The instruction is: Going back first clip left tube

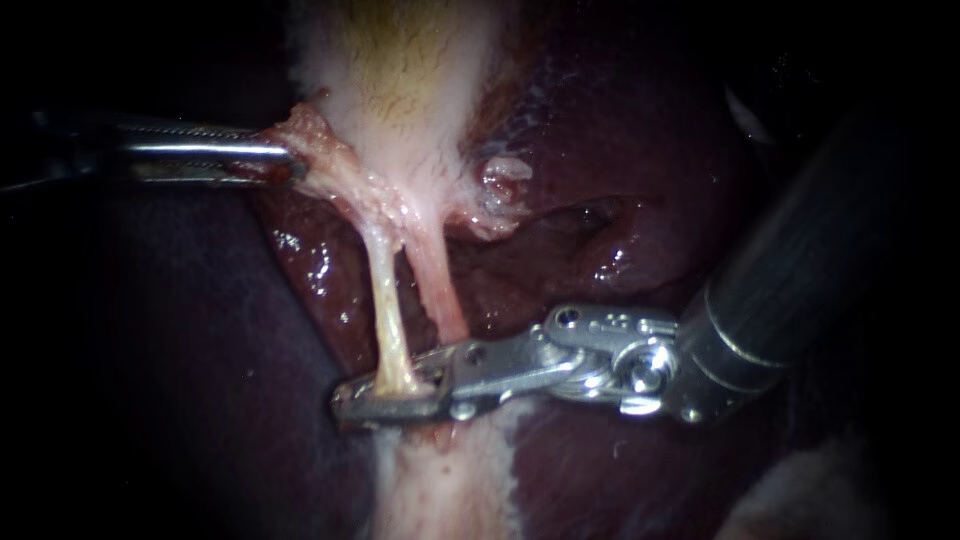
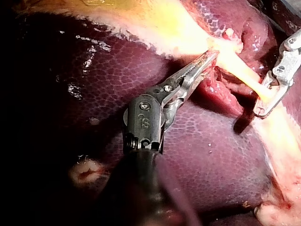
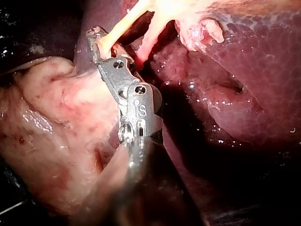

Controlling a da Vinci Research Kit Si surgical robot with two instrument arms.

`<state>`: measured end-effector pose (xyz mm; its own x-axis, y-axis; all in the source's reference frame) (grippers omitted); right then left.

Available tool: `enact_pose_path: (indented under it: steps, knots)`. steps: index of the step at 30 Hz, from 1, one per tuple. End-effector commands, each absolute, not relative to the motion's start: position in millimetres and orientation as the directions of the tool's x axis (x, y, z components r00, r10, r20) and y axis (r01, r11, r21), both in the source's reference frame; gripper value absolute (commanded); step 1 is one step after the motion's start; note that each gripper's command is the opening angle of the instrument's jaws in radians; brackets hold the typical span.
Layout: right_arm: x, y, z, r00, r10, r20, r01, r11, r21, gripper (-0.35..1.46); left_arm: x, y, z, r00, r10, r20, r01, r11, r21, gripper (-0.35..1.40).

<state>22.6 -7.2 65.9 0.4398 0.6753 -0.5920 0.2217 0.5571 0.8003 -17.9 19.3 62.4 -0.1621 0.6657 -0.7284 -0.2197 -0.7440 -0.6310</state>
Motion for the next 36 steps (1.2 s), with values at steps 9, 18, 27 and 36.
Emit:
enact_pose_path:
  steps: [9,18,27,36]
  knots:
    - [23.0,-7.1,65.9,0.421,0.678,-0.603,0.199,0.580,0.790,0.09,-17.9,19.3,62.3,-0.162,0.666,-0.728,-0.219,-0.744,-0.631,-0.35]
    - [24.0,-6.3,66.9,0.374,0.627,-0.684,0.169,0.679,0.715,0.44,-17.9,19.3,62.4,-0.162,0.666,-0.728,-0.219,-0.744,-0.631,-0.35]
    - [23.6,-4.4,69.1,0.356,0.550,-0.756,0.031,0.801,0.598,0.50,-17.9,19.3,62.4,-0.162,0.666,-0.729,-0.219,-0.744,-0.631,-0.35]
    - [21.9,-4.1,69.4,0.361,0.499,-0.788,0.038,0.837,0.547,0.50,-17.8,19.3,62.4,-0.162,0.666,-0.729,-0.219,-0.744,-0.631,-0.35]
